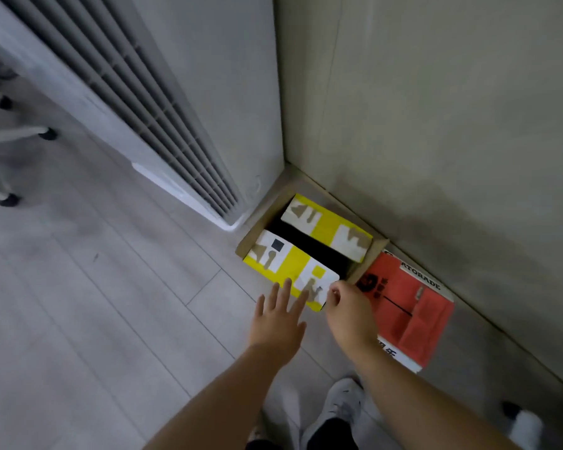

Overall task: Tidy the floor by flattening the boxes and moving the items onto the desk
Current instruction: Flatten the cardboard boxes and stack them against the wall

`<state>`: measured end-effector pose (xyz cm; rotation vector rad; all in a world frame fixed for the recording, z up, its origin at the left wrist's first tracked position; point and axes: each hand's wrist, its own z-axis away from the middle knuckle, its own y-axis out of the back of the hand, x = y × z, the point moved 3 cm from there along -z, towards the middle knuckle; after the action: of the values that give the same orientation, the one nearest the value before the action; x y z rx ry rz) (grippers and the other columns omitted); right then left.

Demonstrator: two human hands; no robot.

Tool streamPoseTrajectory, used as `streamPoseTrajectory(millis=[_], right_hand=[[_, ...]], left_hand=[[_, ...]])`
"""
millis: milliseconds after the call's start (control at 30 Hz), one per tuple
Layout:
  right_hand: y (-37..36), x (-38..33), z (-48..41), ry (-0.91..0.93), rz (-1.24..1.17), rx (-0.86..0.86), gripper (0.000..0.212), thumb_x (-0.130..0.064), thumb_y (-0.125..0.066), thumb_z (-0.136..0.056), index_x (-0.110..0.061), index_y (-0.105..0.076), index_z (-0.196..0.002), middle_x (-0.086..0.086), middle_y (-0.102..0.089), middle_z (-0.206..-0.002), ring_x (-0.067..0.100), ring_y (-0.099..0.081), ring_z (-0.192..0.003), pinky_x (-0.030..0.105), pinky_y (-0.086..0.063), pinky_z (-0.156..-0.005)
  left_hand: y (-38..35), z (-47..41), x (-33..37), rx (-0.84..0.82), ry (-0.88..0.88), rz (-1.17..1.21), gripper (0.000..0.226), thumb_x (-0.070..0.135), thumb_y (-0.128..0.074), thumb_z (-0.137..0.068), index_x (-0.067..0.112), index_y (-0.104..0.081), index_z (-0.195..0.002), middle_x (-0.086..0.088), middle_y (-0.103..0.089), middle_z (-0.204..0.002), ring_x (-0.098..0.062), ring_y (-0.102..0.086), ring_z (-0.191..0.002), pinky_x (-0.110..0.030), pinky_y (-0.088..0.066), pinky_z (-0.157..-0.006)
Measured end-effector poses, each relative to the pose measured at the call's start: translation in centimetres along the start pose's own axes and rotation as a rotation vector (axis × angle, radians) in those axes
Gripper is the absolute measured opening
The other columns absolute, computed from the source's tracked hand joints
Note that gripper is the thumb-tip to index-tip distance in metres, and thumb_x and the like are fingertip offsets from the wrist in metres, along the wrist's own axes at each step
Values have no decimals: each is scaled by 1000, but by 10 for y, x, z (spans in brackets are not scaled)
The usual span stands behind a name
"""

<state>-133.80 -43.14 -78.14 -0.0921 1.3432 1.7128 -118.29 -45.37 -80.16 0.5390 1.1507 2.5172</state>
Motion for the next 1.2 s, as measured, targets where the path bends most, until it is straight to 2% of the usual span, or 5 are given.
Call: streamPoseTrajectory(millis=[400, 600, 767, 1000, 1200], right_hand=[[-59, -50, 30, 177, 239, 9, 6, -17, -52, -94, -17, -58, -91, 1, -58, -93, 26, -59, -86, 31, -38, -61], [-95, -64, -10, 274, 540, 88, 54, -30, -71, -84, -24, -50, -133, 9, -48, -137, 32, -42, -130, 47, -35, -103], [-115, -62, -60, 339, 623, 218, 84, -56, -60, -86, -26, -20, -153, 17, -16, -160, 35, -10, -149, 56, -5, -117], [-126, -54, -84, 373, 484, 440, 79, -51, -62, -87, -28, -25, -152, 7, -44, -145, 28, -40, -134, 56, -18, -115], [-130, -39, -89, 432, 454, 559, 69, -42, -69, -84, -25, -42, -146, 6, -55, -124, 30, -50, -115, 50, -31, -109]], left_hand=[[-18, 48, -60, 90, 4, 54, 64, 45, -32, -104, 37, 0, -159, -4, 12, -167, -28, 9, -154, -48, -4, -124], [-28, 18, -88, 254, -18, 92, 64, 45, -34, -104, 38, -1, -158, -3, 9, -168, -28, 8, -154, -48, -5, -124], [-48, -35, -116, 606, -40, 116, 64, 42, -50, -98, 30, -25, -156, -7, -21, -165, -33, -19, -152, -52, -30, -118], [-4, -89, -123, 971, -33, 442, 64, 45, -44, -103, 20, -23, -158, 1, -31, -161, -18, -26, -149, -36, -31, -117], [32, -111, -124, 904, 33, 483, 30, 40, -38, -105, 22, -55, -122, -9, -70, -92, -34, -66, -88, -44, -55, -72]])
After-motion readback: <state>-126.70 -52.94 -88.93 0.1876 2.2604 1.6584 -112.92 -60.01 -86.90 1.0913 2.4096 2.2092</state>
